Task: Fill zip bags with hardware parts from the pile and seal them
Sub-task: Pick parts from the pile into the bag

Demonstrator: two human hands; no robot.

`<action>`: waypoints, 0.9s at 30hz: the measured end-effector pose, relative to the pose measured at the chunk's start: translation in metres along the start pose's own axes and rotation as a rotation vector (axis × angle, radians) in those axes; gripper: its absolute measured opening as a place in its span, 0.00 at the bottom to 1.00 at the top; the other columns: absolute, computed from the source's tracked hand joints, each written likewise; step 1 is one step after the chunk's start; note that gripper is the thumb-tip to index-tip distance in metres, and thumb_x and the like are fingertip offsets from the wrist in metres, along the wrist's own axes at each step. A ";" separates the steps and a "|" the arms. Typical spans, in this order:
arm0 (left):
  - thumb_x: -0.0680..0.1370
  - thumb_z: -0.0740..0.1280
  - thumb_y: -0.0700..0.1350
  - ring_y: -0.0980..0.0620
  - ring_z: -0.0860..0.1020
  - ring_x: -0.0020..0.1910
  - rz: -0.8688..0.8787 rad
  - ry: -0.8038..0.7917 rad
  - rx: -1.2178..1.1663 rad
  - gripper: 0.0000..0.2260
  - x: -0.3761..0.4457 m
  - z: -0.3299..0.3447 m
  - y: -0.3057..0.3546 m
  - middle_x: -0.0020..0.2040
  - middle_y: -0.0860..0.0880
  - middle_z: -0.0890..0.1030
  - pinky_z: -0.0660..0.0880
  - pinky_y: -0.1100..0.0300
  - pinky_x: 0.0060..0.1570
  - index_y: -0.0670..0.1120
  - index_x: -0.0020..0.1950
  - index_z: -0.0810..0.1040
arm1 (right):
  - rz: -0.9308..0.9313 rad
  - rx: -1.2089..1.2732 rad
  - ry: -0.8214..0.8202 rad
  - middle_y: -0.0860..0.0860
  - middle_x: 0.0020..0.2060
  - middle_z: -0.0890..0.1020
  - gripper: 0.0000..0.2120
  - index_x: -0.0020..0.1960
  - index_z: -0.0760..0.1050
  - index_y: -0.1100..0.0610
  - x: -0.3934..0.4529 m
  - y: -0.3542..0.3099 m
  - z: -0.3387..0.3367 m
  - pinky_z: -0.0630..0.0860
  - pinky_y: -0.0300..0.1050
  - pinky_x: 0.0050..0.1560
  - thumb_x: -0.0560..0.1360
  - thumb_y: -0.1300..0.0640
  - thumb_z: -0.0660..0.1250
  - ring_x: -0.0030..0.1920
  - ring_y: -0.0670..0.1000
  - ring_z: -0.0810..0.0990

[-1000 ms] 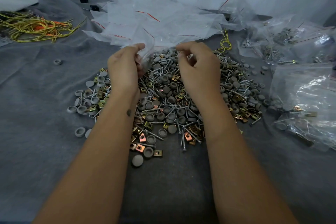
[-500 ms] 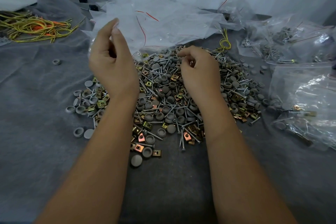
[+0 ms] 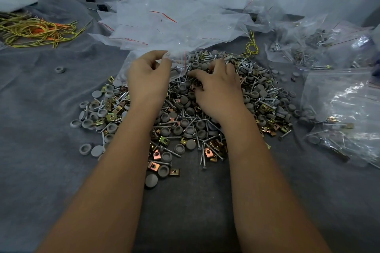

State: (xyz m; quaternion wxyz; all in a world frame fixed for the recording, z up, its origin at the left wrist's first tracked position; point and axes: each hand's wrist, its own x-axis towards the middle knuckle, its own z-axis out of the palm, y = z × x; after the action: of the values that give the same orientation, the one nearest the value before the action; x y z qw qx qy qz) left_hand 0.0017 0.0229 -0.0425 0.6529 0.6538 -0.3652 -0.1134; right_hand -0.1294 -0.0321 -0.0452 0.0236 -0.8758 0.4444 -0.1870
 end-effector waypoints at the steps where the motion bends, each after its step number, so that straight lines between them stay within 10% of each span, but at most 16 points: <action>1: 0.79 0.65 0.43 0.62 0.66 0.22 0.002 -0.004 -0.003 0.05 0.000 0.001 0.000 0.28 0.55 0.70 0.63 0.71 0.24 0.52 0.50 0.80 | -0.002 -0.003 0.011 0.54 0.63 0.66 0.21 0.70 0.70 0.44 0.000 0.000 0.000 0.60 0.53 0.68 0.77 0.55 0.61 0.65 0.58 0.61; 11: 0.78 0.65 0.46 0.61 0.66 0.24 0.023 -0.059 0.053 0.07 -0.001 0.002 -0.004 0.25 0.57 0.71 0.65 0.66 0.27 0.53 0.50 0.83 | 0.028 -0.007 0.172 0.51 0.54 0.75 0.06 0.51 0.80 0.50 0.006 0.000 -0.002 0.66 0.49 0.57 0.76 0.56 0.67 0.59 0.55 0.69; 27: 0.79 0.63 0.48 0.60 0.65 0.22 0.018 -0.065 0.152 0.11 0.000 0.008 -0.013 0.29 0.54 0.73 0.63 0.62 0.29 0.50 0.57 0.83 | 0.006 -0.068 0.199 0.51 0.57 0.75 0.08 0.56 0.77 0.53 0.007 -0.002 0.004 0.66 0.51 0.59 0.78 0.58 0.64 0.61 0.56 0.69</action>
State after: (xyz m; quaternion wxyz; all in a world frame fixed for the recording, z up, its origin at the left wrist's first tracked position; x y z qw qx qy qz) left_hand 0.0009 0.0155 -0.0551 0.5901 0.6940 -0.3999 -0.1007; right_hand -0.1223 -0.0372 -0.0463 -0.0498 -0.8520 0.4531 -0.2576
